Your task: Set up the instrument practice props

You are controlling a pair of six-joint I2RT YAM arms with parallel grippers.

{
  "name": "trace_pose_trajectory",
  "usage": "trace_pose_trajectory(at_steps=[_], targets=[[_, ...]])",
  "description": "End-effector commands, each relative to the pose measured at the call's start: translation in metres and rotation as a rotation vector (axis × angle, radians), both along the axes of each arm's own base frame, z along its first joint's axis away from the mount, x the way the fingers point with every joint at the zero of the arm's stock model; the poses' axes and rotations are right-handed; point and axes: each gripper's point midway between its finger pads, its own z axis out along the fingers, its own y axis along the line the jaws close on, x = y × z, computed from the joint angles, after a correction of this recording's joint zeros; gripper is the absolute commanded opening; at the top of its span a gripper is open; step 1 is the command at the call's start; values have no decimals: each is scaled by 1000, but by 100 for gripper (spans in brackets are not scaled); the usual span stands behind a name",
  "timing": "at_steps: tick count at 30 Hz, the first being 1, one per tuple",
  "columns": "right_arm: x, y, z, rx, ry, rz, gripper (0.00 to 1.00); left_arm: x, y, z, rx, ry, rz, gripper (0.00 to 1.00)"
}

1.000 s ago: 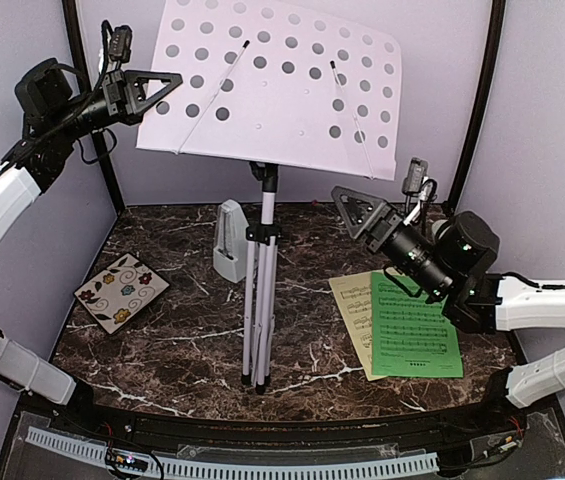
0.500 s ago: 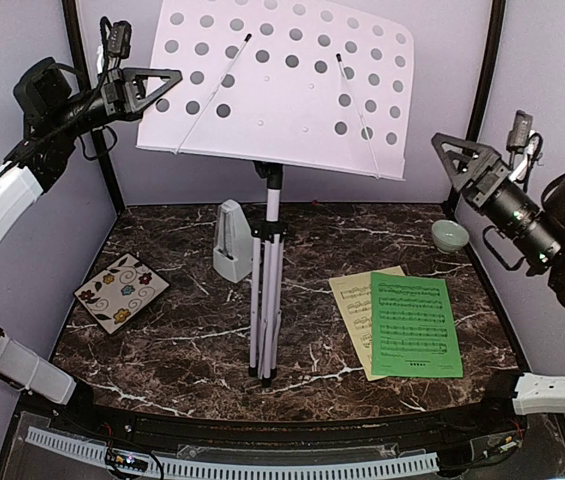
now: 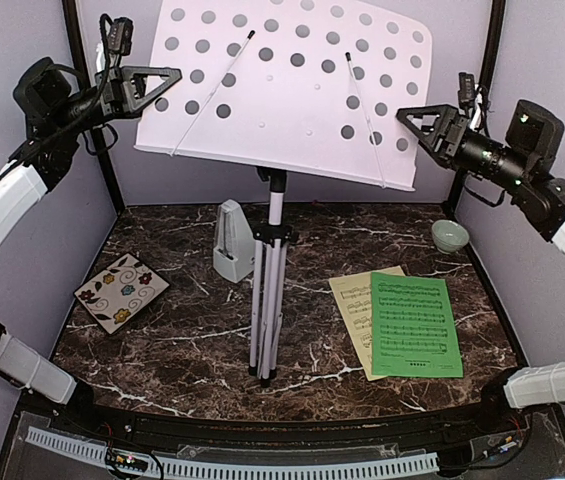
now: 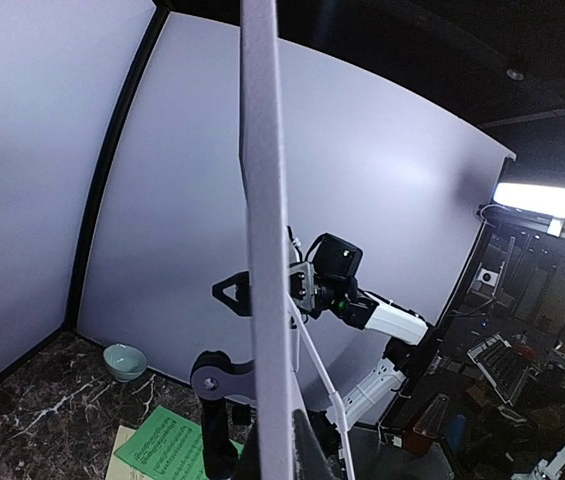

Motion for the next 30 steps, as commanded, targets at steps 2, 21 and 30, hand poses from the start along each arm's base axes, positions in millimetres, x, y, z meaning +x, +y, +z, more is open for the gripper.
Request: trace_pose_trajectory(at_steps=[2,21,30], targets=[[-42,24,36,54,-83,321,78,-37,9,40,-62,-273,-9,0],[-61,46,48,23,-123,566,14,-11,6,33,-71,-243,48,0],[-62,35,67,69,-217,478,0,8,8,29,-71,-198,145,18]])
